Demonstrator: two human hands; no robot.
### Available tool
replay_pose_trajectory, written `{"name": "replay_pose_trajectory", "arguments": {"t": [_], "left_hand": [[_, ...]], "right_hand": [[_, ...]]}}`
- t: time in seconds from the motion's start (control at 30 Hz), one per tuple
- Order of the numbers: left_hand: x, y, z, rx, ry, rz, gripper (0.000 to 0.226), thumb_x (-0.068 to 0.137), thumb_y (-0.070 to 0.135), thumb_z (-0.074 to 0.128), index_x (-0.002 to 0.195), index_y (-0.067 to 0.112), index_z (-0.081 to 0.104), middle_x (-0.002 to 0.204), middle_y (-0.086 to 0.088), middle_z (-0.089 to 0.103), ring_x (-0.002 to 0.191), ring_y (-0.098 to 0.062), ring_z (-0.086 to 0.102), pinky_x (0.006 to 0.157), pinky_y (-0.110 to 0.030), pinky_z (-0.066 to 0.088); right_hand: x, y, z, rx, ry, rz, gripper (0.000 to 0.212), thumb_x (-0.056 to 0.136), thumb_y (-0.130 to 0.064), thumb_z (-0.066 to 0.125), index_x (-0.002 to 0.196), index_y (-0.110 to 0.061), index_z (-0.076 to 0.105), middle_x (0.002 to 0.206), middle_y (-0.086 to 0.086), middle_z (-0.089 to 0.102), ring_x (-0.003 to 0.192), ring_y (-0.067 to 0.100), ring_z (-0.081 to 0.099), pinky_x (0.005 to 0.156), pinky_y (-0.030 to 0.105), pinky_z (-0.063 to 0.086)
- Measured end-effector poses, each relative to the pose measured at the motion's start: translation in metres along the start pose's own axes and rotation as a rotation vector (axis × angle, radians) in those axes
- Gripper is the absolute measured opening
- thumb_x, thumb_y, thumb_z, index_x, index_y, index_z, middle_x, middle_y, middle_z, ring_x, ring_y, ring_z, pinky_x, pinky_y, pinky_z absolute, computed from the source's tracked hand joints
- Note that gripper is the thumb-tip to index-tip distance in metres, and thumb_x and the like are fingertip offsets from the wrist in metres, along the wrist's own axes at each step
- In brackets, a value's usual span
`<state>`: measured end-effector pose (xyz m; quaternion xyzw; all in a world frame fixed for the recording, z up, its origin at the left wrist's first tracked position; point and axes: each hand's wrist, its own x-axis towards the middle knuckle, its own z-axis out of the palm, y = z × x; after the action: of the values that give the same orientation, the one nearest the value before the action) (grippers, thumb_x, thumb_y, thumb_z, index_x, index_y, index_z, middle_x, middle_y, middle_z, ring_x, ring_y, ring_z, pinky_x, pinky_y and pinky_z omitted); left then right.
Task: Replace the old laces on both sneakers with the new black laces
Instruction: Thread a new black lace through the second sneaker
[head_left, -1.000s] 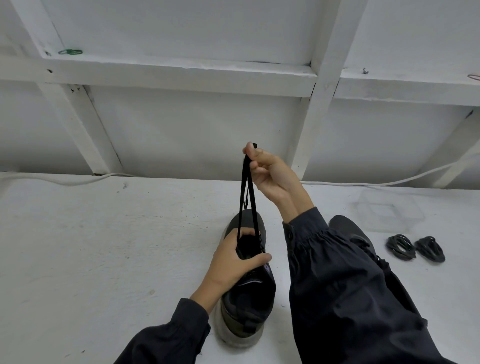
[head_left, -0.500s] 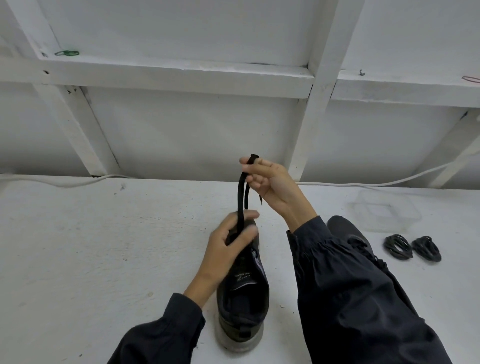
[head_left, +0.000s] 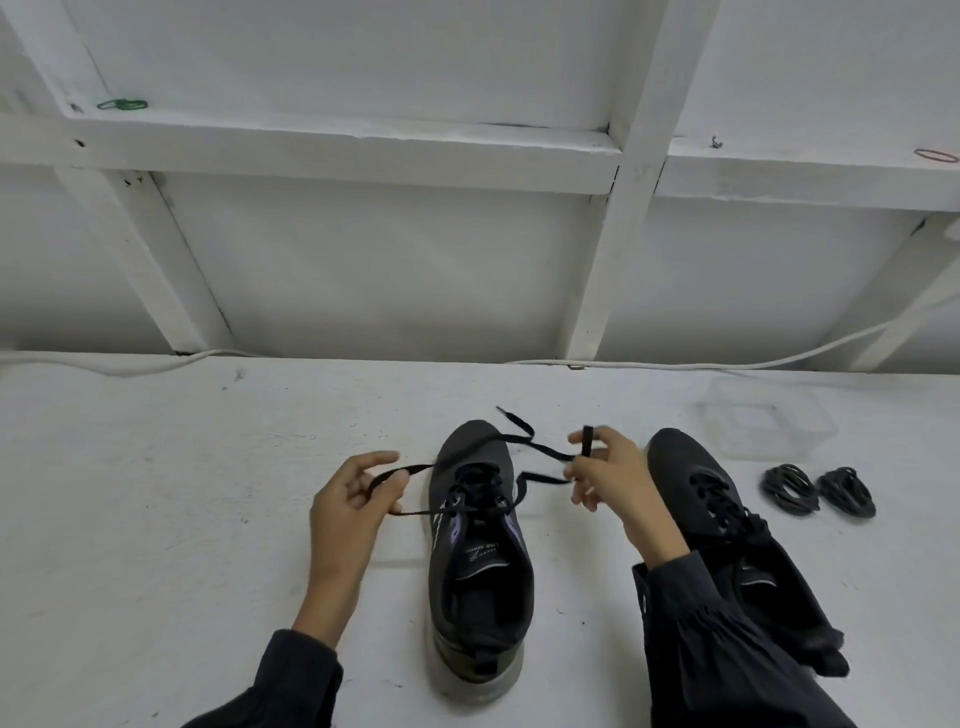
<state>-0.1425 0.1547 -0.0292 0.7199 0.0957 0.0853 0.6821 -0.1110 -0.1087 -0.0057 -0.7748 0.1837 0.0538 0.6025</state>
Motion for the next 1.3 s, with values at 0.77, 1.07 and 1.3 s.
{"name": "replay_pose_trajectory", "arguments": {"t": [0.77,1.07,1.3], "left_hand": [[0.058,-0.025,0.025,0.718,-0.331,0.314,0.046,0.094,0.004,0.053,0.137,0.020,0.053,0.149,-0.002,0.043,0.138,-0.021,0.038,0.115,-0.039,0.029],[0.072,-0.021,0.055,0.745,-0.337,0.380,0.012,0.097,0.035,0.054,0.105,0.034,0.064,0.109,0.018,0.057,0.107,-0.004,0.049,0.083,-0.027,0.044],[0.066,-0.023,0.052,0.644,-0.291,0.381,0.007,0.097,0.022,0.055,0.094,0.024,0.061,0.095,0.013,0.062,0.095,-0.010,0.056,0.083,-0.030,0.048]], "right_hand": [[0.052,0.020,0.042,-0.970,0.016,-0.345,0.038,0.098,-0.025,0.052,0.135,-0.016,0.051,0.129,0.007,0.050,0.117,0.027,0.046,0.085,0.036,0.042],[0.054,0.021,0.048,-0.568,0.058,-0.367,0.005,0.091,-0.014,0.059,0.090,-0.013,0.064,0.091,-0.001,0.067,0.084,0.019,0.059,0.074,0.031,0.044],[-0.016,-0.007,0.016,-0.162,-0.260,-0.376,0.007,0.087,-0.009,0.071,0.088,-0.013,0.077,0.077,-0.002,0.073,0.062,0.010,0.058,0.064,0.019,0.049]]}}
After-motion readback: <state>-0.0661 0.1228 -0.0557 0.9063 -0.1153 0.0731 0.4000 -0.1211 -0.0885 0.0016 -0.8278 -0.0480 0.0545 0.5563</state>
